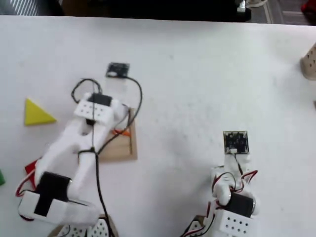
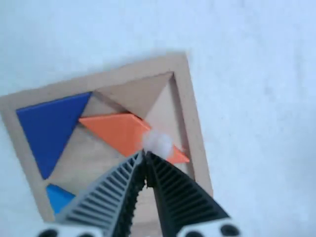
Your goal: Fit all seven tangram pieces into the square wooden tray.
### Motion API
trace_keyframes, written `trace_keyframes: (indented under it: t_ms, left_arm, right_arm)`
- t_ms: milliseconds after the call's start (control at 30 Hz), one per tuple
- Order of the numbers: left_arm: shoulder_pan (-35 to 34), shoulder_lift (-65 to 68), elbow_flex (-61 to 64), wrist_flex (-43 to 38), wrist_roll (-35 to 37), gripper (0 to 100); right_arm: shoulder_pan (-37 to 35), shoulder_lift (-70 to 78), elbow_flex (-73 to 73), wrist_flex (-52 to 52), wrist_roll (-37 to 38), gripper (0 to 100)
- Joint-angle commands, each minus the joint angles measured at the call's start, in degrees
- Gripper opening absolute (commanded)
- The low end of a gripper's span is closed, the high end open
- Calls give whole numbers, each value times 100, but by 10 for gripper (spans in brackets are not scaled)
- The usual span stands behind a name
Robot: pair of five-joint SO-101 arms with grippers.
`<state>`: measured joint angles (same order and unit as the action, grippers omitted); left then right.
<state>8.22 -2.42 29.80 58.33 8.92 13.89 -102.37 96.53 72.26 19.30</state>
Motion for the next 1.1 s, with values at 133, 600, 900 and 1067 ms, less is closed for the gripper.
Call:
trace_keyframes:
  t_ms: [133,600,900,1067]
  left_arm:
    - [-488,681,-580,-281,9,23]
    - [-831,1059,-396,-185,554,23]
    - [-892,1051,-273,536,536,23]
    - [-892,892,-492,545,536,23]
  right_arm:
    - [22,-66,35,31,53,17]
    - [22,-66,35,31,53,17]
    - [31,-66,35,31,53,17]
    - [31,-66,35,31,53,17]
